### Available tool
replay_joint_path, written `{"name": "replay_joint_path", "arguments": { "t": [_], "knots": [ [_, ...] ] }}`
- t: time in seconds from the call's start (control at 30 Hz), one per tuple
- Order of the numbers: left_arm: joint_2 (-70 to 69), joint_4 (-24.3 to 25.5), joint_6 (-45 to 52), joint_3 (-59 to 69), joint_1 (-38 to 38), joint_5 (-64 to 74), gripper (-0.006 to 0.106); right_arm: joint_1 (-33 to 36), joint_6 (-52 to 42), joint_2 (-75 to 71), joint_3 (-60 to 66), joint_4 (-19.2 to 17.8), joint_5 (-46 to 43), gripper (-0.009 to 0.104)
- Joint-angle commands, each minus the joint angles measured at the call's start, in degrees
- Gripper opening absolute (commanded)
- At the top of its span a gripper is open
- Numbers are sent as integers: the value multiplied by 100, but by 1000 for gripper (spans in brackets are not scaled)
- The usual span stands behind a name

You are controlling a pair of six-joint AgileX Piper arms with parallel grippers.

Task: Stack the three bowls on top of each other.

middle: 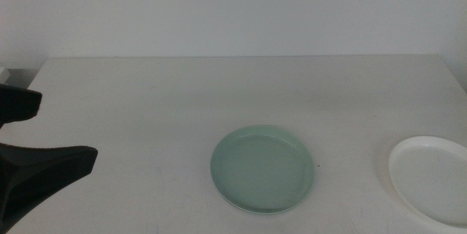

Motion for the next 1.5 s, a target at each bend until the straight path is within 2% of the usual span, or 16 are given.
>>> {"name": "replay_joint_path", "arguments": {
  "t": [0.0,0.23,0.3,0.4,0.53,0.93,1.03,1.1,1.13,1.33,1.47],
  "knots": [
    [22,-83,-28,-154,-30,-358,105,-106,-160,323,-421,-191,-251,56],
    [22,-83,-28,-154,-30,-358,105,-173,-200,1842,-1345,-554,-177,56],
    [22,-83,-28,-154,-30,-358,105,-178,-373,2250,-1572,-841,-120,56],
    [22,-83,-28,-154,-30,-358,105,-180,-483,2763,-1826,-1466,-43,54],
    [22,-83,-28,-154,-30,-358,105,-180,-450,3336,-2022,-1812,-70,51],
    [22,-83,-28,-154,-30,-358,105,-180,-732,4571,-2139,-1808,-270,38],
    [22,-83,-28,-154,-30,-358,105,-180,-740,4640,-2144,-1804,-389,21],
    [22,-83,-28,-154,-30,-358,105,-180,-776,4598,-2191,-1759,-376,3],
    [22,-83,-28,-154,-30,-358,105,-180,-765,4571,-2220,-1728,-376,-2],
    [22,-83,-28,-154,-30,-358,105,-166,-451,3945,-3018,-1542,240,-1],
    [22,-83,-28,-154,-30,-358,105,-70,139,3690,-4168,-1006,986,-1]
  ]
}}
